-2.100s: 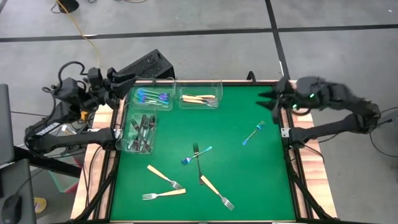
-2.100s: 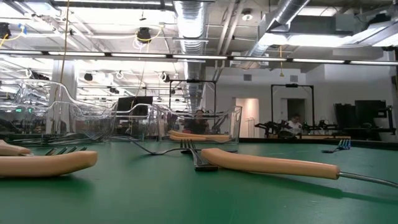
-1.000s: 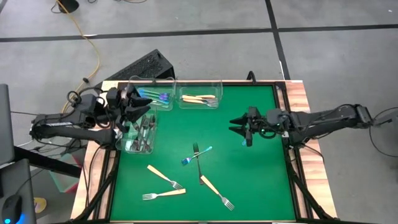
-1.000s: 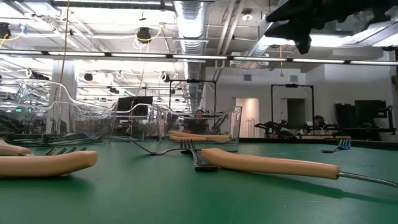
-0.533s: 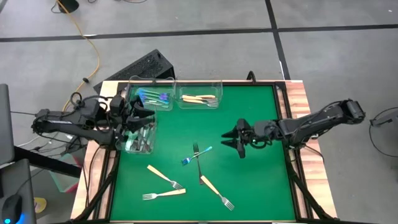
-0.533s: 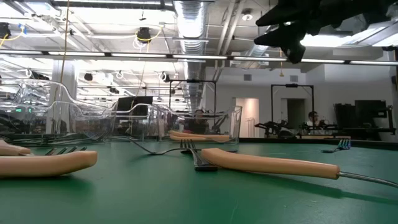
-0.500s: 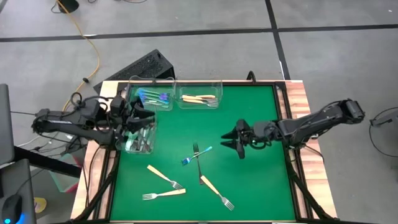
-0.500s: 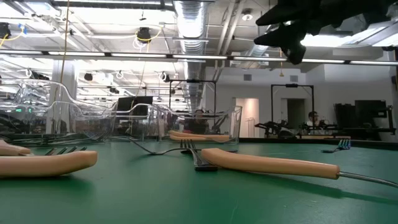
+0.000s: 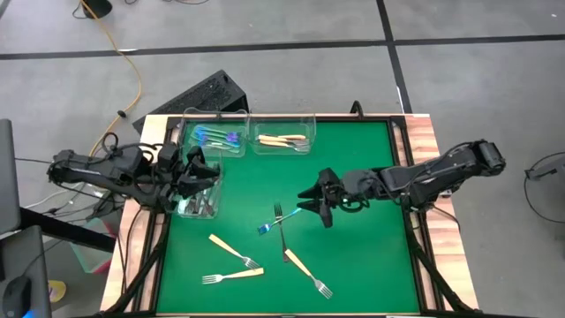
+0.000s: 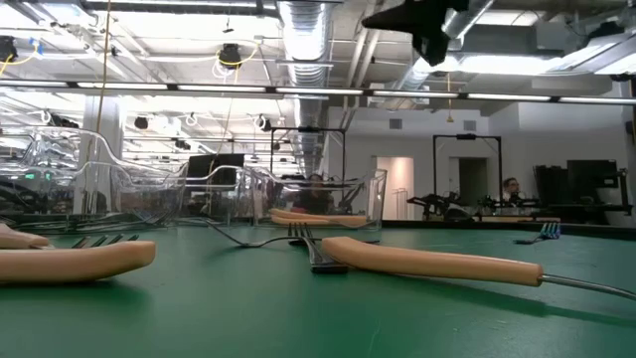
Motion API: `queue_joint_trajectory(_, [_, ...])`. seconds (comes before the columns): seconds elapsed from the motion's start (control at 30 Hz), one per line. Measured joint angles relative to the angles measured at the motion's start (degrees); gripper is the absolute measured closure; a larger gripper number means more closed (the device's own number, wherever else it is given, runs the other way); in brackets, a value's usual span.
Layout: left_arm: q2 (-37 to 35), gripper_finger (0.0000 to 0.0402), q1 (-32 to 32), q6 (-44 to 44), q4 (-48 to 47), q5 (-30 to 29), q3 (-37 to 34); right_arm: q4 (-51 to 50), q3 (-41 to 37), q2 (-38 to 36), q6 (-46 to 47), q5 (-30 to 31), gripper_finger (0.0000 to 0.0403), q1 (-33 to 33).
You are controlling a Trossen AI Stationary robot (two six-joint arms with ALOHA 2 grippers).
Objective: Sort silverware by color (type)
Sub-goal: Put the iridescent fork into the top left transparent bin
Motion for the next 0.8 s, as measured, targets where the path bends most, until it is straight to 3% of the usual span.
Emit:
queue_joint_trajectory(0.37, [0.0, 0.0249, -4.1, -3.6, -5.7, 0.4, 0.0, -28.7, 19.1, 10.2, -3.9, 0.1, 0.0216, 1.8])
queue_joint_trajectory(0.5, [0.0, 0.0249, -4.4, -5.0, -9.7, -0.3, 0.0, -33.9, 23.1, 14.9, -3.3, 0.1, 0.0216, 3.3])
queue_joint_trajectory(0.8, [0.3, 0.0249, -4.4, -6.7, -18.7, -5.0, 0.0, -37.7, 24.8, 25.9, 13.1, 0.9, 0.0216, 3.6])
